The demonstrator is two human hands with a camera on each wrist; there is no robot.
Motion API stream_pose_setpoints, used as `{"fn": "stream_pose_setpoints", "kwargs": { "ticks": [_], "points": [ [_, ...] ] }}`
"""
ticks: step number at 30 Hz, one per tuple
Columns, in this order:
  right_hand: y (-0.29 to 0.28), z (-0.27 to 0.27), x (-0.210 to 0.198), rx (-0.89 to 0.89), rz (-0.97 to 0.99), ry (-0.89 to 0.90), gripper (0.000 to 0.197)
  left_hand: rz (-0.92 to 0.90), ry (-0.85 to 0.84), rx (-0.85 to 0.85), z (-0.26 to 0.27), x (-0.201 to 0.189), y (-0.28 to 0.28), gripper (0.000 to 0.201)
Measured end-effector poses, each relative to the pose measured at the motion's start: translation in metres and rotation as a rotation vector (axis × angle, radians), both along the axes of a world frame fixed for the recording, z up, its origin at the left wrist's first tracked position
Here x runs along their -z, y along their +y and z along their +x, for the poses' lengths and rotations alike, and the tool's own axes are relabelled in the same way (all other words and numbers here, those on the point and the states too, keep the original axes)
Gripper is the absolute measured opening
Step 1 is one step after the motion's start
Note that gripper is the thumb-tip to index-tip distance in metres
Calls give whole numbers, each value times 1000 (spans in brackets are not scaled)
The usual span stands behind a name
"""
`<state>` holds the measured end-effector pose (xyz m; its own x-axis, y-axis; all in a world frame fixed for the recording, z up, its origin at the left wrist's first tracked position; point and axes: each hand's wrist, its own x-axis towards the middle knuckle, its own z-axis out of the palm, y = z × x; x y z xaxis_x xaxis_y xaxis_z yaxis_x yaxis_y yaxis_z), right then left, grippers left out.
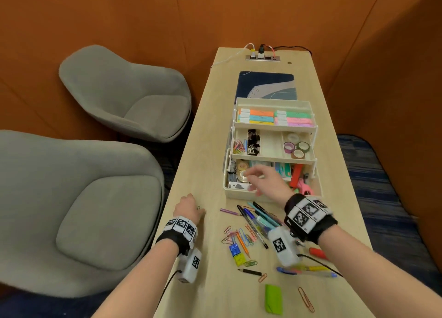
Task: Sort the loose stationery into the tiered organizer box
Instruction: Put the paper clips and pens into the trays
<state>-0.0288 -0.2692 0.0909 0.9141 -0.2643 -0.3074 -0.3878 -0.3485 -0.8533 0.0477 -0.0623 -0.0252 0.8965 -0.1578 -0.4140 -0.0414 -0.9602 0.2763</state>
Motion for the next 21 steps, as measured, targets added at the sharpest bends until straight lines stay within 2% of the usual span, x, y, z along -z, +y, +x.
{"fn": "stream_pose_setpoints", "kwargs": {
  "ticks": [3, 5, 7, 10, 12, 15, 21],
  "points": [
    [4, -53, 36, -94, -73, 123, 12, 18, -43, 19, -4, 3, -4, 28],
    [12, -75, 65, -166, -215, 191, 14, 15, -46, 26, -6, 4, -4, 23],
    [23, -89, 88, -213, -382, 206, 20, 15, -56, 59, -11, 5, -3, 22],
    [36, -101, 111, -268, -515, 166, 35, 65, -107, 152, -21, 6, -3, 19],
    [40, -105, 119, -313, -611, 158, 45, 92, -131, 214, -27, 7, -2, 20],
    [42, -104, 124, -381, -759, 142, 57, 30, -126, 276, -32, 5, -2, 21],
    [46, -97, 123, -496, -925, 122, 54, -217, -75, 489, -60, -4, -14, 11]
  ]
}}
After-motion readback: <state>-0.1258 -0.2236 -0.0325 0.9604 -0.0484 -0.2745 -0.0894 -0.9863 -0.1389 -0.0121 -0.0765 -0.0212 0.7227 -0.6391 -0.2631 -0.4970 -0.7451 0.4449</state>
